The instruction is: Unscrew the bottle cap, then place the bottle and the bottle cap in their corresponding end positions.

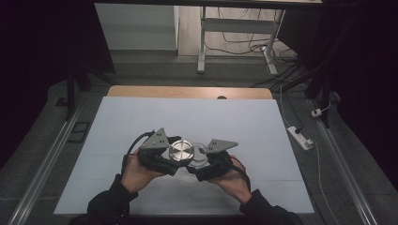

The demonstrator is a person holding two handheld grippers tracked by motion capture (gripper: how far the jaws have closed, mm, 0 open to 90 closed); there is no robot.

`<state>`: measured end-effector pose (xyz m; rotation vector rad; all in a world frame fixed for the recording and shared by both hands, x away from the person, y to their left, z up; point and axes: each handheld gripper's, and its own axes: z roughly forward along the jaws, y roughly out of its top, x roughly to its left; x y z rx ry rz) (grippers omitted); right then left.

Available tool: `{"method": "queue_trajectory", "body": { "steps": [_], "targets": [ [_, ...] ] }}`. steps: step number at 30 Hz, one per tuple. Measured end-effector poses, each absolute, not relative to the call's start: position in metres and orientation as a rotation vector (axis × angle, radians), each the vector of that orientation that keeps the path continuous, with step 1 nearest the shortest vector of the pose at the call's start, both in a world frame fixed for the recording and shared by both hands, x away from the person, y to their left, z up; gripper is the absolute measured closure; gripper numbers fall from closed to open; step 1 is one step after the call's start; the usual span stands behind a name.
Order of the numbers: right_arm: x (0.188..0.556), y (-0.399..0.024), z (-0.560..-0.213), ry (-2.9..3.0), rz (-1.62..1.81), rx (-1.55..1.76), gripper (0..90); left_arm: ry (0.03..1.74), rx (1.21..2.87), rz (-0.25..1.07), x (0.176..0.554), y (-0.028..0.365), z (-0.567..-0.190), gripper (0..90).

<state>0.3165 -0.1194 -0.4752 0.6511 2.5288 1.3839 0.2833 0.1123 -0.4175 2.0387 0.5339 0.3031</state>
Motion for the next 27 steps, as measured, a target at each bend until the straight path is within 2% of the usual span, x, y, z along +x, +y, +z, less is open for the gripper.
{"method": "queue_trajectory", "body": {
  "steps": [27],
  "targets": [
    [0.31,-0.121,-0.473,2.543,1.398,0.629,14.4,0.606,2.016,0.366,0.298,0.129,-0.419,20.4]
  ]
}}
